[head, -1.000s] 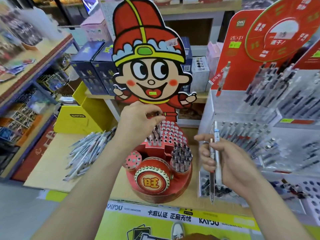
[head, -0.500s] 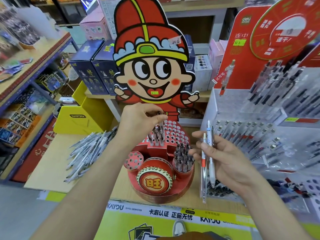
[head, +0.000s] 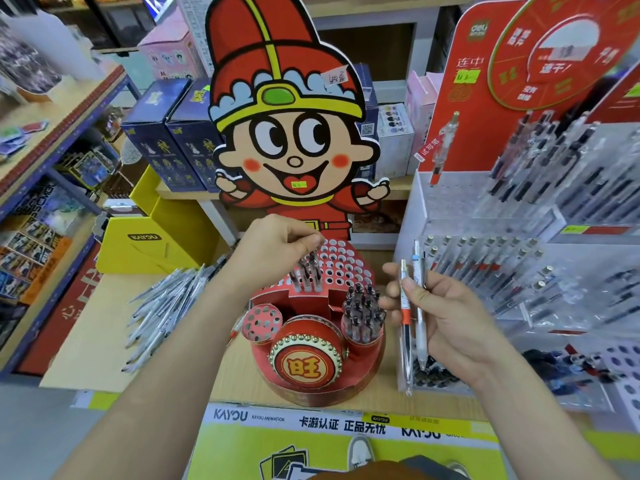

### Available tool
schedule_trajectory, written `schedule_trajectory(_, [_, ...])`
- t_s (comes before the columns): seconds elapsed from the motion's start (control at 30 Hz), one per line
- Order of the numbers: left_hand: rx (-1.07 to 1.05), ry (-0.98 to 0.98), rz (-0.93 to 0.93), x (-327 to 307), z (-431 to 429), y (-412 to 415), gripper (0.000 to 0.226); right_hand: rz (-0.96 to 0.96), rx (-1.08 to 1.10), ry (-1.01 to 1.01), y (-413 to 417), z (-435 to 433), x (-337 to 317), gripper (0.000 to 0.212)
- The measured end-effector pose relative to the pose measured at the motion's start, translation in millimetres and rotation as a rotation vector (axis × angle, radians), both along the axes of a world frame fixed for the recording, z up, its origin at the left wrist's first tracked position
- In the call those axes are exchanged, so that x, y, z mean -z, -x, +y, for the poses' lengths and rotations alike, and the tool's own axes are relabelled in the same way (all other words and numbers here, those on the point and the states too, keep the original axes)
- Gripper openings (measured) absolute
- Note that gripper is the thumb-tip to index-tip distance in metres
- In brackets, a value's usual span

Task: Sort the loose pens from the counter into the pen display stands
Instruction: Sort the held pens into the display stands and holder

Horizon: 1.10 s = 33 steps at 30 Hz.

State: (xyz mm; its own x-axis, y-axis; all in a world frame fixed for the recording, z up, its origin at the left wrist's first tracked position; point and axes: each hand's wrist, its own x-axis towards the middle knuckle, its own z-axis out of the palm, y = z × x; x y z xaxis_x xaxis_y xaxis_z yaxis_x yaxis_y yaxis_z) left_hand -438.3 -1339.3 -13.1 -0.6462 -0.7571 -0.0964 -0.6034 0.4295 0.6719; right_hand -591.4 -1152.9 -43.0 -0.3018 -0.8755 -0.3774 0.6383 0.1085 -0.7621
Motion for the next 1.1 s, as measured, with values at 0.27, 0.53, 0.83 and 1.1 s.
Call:
schedule_trajectory(0.27, [-0.088,-0.244,0.022,-7,-7,4,0.010,0.030,-0.027,-0.009,-5,-2,3,0.025])
schedule_trajectory(0.53, [-0.017,0.164,-0.139,-10,7,9,0.040,0.021,0.043,0.022,-5,-2,0,0.027])
schedule_trajectory(0.83, [0.197,-0.281,0.337,-21,86,31,0.014,0.184,0.075,0.078,-9,6,-12,0.031])
schedule_trajectory(1.1, [-0.100,-0.376,0.632,-20,93,52,0.027,0.330,-0.035,-0.007,1,35,-19,0.015])
